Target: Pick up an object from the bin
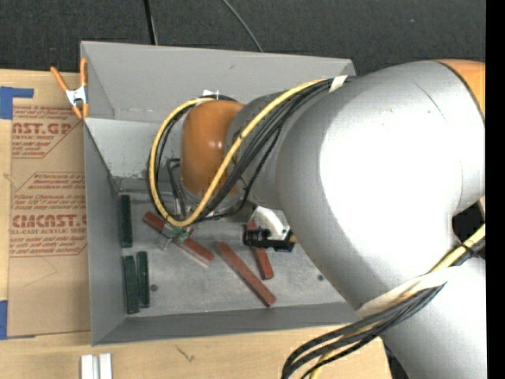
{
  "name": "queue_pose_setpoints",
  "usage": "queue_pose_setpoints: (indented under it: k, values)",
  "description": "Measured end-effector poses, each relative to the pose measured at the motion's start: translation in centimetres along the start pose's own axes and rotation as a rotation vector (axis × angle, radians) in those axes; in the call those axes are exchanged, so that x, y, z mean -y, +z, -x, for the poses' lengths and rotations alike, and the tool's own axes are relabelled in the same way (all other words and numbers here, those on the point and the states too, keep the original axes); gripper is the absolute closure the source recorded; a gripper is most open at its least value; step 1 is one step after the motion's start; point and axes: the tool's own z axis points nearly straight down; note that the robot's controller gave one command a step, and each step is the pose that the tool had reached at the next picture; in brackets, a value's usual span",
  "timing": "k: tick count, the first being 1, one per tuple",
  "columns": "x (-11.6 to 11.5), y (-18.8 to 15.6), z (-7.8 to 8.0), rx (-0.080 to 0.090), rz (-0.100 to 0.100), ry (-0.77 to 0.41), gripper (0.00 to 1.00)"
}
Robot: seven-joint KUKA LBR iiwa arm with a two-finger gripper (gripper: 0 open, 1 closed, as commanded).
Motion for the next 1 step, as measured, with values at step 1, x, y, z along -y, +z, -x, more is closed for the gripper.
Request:
queue_pose_setpoints:
  k: [1]
  values:
    - [-0.61,-12.91,-0.35,0.001,0.0,0.011,1.0]
